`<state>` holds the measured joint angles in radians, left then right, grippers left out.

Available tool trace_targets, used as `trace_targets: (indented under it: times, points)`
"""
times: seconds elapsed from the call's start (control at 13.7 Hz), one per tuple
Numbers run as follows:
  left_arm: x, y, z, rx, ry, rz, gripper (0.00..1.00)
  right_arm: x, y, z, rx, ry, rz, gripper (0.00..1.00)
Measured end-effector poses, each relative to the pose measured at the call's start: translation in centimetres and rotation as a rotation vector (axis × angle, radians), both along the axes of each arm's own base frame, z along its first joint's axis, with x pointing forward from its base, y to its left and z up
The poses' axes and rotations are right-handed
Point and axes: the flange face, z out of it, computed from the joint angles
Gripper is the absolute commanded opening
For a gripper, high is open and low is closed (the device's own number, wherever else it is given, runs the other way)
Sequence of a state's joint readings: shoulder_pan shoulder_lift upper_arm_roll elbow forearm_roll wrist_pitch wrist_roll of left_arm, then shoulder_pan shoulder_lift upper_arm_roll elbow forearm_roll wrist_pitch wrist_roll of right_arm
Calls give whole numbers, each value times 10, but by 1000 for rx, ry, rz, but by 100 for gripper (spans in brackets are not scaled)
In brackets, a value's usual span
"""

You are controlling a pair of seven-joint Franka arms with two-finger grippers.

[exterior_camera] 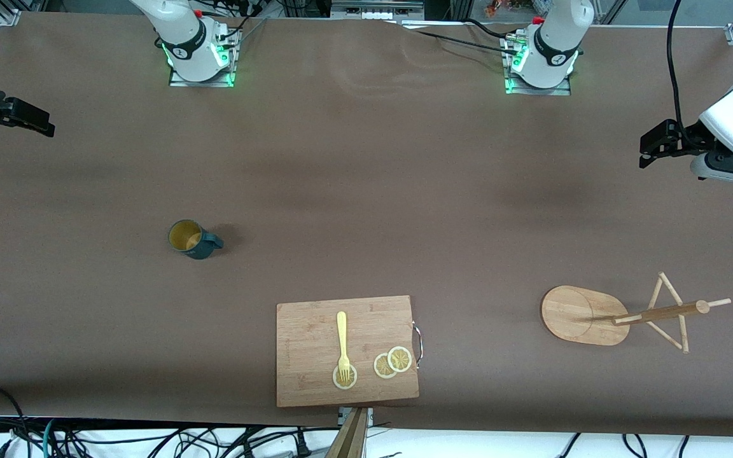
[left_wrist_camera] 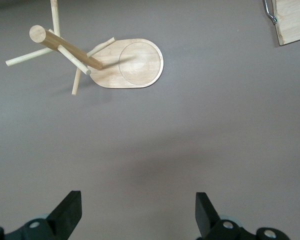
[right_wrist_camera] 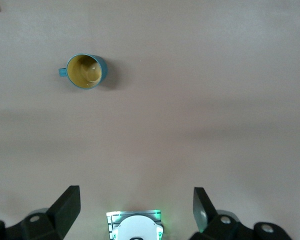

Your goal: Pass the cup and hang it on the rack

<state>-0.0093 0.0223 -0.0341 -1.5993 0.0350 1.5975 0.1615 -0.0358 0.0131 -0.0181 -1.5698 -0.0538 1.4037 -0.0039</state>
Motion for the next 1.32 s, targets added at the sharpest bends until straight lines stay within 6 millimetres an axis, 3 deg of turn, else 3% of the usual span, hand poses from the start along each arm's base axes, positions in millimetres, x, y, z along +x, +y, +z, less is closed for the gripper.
trace_targets:
  times: [0.58,1.1,1.32]
  points:
    - [0,0,0,1,-1,28,100,29,6,-53,34,63,5,100]
    - [0,0,-1,1,0,36,100,81,65,-163,31,112,95,100]
    - [0,0,-1,1,1,37,100,96,71,-201,30,102,101,100]
